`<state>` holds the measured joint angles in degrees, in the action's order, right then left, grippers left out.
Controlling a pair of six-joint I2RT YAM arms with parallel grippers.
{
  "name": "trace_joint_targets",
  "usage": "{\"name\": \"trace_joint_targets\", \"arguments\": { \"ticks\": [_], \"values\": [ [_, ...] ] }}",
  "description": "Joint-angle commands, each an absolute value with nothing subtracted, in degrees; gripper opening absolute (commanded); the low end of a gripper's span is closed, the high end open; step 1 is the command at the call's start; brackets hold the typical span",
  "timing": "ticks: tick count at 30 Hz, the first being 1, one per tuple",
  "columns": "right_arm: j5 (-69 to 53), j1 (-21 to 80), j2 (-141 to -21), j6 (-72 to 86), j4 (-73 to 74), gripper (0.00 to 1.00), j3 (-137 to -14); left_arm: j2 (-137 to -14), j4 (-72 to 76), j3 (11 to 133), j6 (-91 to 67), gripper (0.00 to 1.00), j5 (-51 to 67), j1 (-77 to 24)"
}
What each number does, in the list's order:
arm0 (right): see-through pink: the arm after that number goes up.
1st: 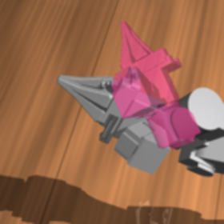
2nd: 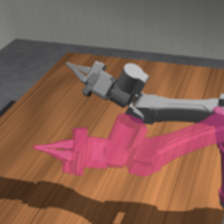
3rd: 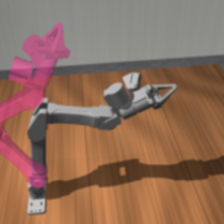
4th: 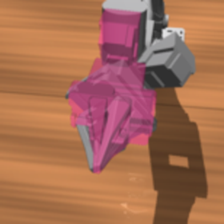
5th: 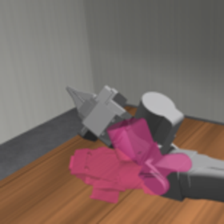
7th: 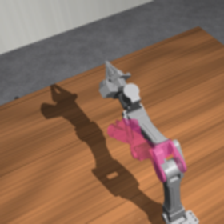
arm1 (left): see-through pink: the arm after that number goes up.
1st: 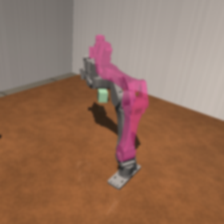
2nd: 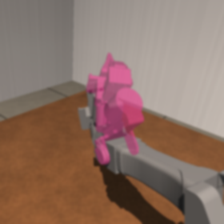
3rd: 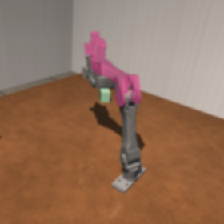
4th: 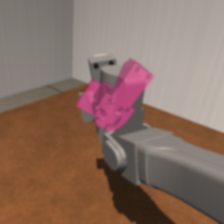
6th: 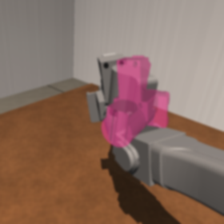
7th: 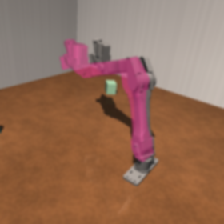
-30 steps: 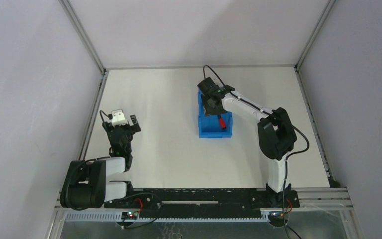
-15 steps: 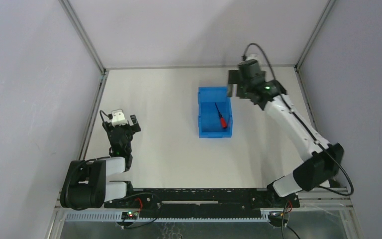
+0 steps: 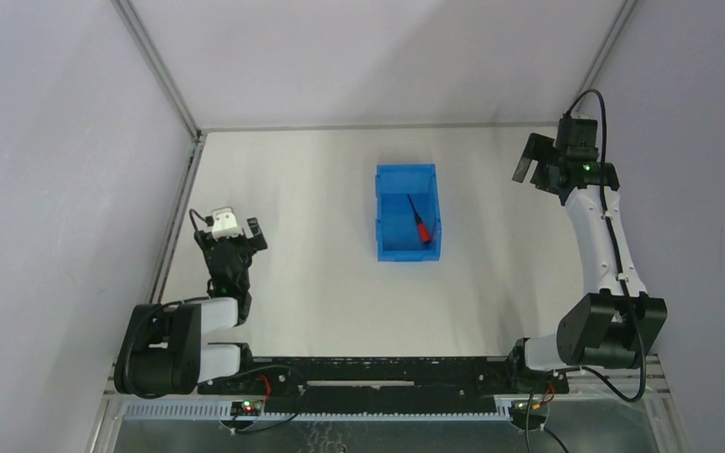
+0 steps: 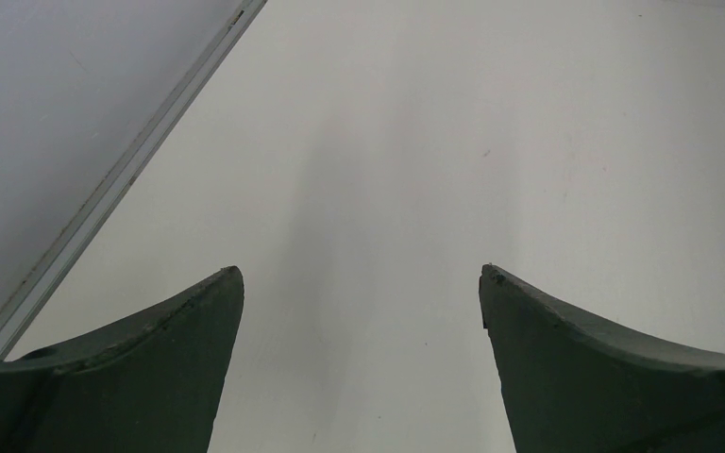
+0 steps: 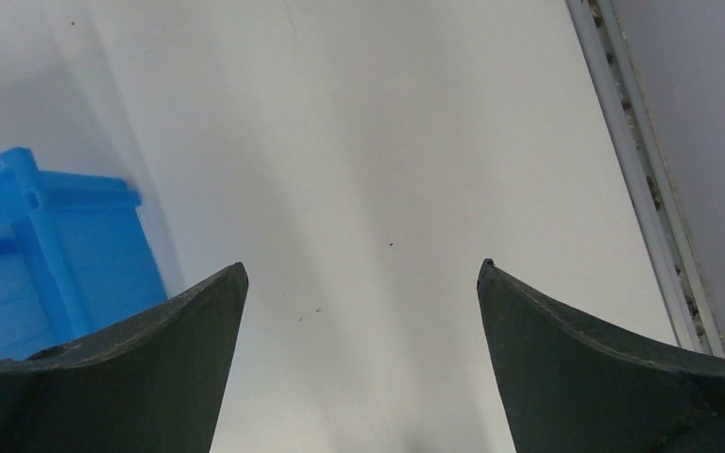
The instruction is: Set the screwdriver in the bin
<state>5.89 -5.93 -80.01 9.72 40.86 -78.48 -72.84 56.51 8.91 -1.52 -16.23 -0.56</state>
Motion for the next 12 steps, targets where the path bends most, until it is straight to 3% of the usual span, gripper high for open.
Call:
{"name": "trace_joint_targets", "arguments": {
  "ticks": [1, 12],
  "values": [
    [7.01, -5.45, -78.37, 8.15, 39.65, 1.0, -79.39, -72.25, 60.47, 11.09, -1.01, 1.0, -15.82, -0.18],
    [7.0, -5.44, -77.41, 9.53, 38.62, 0.99, -79.11, -72.2, 60.47, 11.12, -1.0, 1.0, -15.82, -0.18]
  ]
}}
